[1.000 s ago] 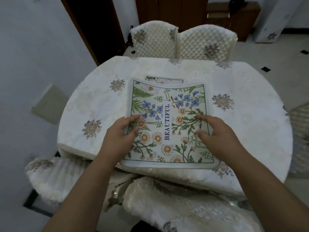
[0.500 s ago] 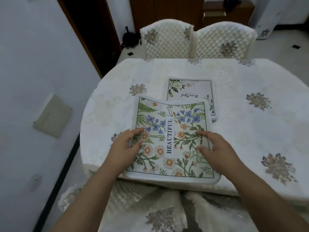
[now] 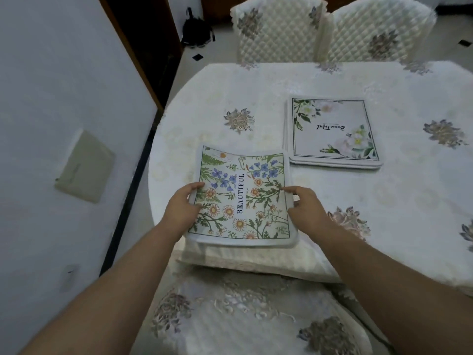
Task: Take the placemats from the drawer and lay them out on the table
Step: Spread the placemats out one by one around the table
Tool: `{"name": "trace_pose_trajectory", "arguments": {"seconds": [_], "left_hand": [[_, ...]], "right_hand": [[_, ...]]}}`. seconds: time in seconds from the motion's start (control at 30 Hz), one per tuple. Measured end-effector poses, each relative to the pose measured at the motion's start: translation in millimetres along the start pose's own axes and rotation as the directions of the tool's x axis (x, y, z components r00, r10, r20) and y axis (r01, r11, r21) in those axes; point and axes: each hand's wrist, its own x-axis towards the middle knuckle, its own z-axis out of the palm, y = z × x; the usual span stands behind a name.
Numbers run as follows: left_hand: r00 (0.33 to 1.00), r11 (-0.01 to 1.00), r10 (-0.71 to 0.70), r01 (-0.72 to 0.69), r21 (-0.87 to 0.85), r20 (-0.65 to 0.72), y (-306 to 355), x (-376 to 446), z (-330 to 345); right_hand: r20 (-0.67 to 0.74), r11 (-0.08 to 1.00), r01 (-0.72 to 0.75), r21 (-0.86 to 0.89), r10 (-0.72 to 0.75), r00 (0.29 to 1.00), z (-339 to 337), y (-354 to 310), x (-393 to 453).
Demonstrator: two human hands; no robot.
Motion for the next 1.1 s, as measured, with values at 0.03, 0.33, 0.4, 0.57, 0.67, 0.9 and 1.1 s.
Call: {"name": "trace_pose_trajectory", "arguments": {"seconds": [0.03, 0.33, 0.4, 0.57, 0.67, 0.9, 1.1], "left_hand": [[1.0, 1.0, -0.022, 0.022, -0.008, 0.0, -5.9, 5.7, -0.6], [0.996, 0.997, -0.016, 0.022, -0.072, 0.083, -33.2, 36.1, 9.8], [0.995, 0.999, 0.01, -0.005, -0.051, 0.101, -40.1, 40.5, 15.6], [0.992, 1.0, -0.025, 0.024, 0.009, 0.123, -61.4, 40.7, 26.0], [0.989, 0.998, 0.007, -0.016, 0.063, 0.149, -71.8, 43.8, 25.1], [0.995, 0.971, 0.071, -0.085, 0.223, 0.073, -78.4, 49.7, 32.0], [0.994, 0.928, 0.104, -0.108, 0.357, 0.03, -67.3, 36.1, 34.6]], "right_hand": [[-0.009, 1.0, -0.017, 0.003, 0.017, 1.0, 7.7, 4.1, 5.6], [-0.159, 0.985, -0.172, 0.0, 0.169, 0.973, 42.6, 54.4, 7.1], [-0.185, 0.984, -0.173, -0.044, 0.162, 0.969, 42.7, 59.8, 5.4], [-0.197, 0.99, -0.106, -0.09, 0.087, 0.976, 43.2, 66.5, 5.2], [-0.201, 0.993, -0.1, -0.064, 0.085, 0.976, 44.5, 66.5, 2.4], [-0.196, 0.994, -0.062, -0.089, 0.044, 0.98, 50.2, 75.0, 2.2], [-0.159, 0.989, -0.047, -0.14, 0.025, 0.987, 53.1, 73.2, -2.3]]}}
